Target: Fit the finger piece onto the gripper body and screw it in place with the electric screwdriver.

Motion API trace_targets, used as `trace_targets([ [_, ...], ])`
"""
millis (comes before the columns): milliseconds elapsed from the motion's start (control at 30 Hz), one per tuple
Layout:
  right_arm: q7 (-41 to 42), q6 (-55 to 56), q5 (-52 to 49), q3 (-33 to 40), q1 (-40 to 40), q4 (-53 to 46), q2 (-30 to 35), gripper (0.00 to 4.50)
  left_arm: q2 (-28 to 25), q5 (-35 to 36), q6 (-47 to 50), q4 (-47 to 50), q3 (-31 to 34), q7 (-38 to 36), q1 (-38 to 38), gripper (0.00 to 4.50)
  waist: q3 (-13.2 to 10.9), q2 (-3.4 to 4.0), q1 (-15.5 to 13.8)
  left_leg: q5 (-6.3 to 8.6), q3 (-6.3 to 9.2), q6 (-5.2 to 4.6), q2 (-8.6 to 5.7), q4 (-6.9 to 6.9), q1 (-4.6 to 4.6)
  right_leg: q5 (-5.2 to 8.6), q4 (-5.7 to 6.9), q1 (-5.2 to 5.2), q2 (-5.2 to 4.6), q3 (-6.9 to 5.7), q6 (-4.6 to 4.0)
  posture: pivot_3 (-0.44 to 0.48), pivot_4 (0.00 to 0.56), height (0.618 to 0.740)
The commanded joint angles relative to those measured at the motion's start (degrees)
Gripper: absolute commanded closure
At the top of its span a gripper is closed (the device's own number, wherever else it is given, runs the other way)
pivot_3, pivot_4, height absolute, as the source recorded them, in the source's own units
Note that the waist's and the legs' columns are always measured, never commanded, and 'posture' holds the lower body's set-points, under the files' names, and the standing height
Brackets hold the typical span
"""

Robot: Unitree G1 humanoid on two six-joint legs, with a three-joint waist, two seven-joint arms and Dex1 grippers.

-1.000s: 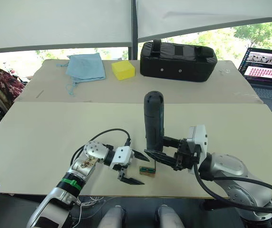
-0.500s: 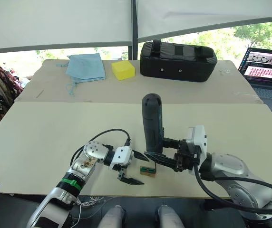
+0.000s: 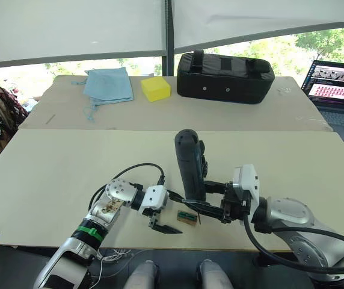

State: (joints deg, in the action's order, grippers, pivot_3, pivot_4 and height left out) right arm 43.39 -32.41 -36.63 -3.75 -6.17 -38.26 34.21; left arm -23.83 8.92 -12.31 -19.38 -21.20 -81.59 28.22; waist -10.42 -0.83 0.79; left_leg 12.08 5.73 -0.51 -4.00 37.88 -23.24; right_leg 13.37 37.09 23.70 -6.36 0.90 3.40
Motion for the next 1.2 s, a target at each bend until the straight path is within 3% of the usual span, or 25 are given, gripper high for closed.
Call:
trace_targets([
  [33,-0.39,0.43,-2.86,1.56,-1.51,-3.75,-0.4,2.58,0.12,0.02,-0.91,0.73,0.17,-0.04,0.53,0.0,0.0,0.0,-0.01,0.0,0.0,0.0,0.0,0.0,0.0,0.0,0.0,0.0,0.0,0.0,0.0,0.0,0.15,0.74],
  [233,-2.87,0.45,-7.26,4.35,-2.61,-5.14,-1.87,2.58,0.13,0.2,0.84,0.71,-0.2,-0.87,0.91,0.0,0.0,0.0,-0.02,0.0,0.0,0.0,0.0,0.0,-0.01,0.0,0.0,0.0,-0.01,0.01,0.0,0.0,0.15,0.74],
  [1200,-1.74,3.51,-2.5,2.53,-1.77,-3.84,-3.72,2.58,-0.46,-0.47,1.81,0.87,-0.36,-1.75,1.49,0.0,0.0,0.0,-0.01,0.0,0.0,0.0,0.0,0.0,0.01,0.0,0.0,-0.01,0.0,0.0,0.0,0.0,0.15,0.74],
])
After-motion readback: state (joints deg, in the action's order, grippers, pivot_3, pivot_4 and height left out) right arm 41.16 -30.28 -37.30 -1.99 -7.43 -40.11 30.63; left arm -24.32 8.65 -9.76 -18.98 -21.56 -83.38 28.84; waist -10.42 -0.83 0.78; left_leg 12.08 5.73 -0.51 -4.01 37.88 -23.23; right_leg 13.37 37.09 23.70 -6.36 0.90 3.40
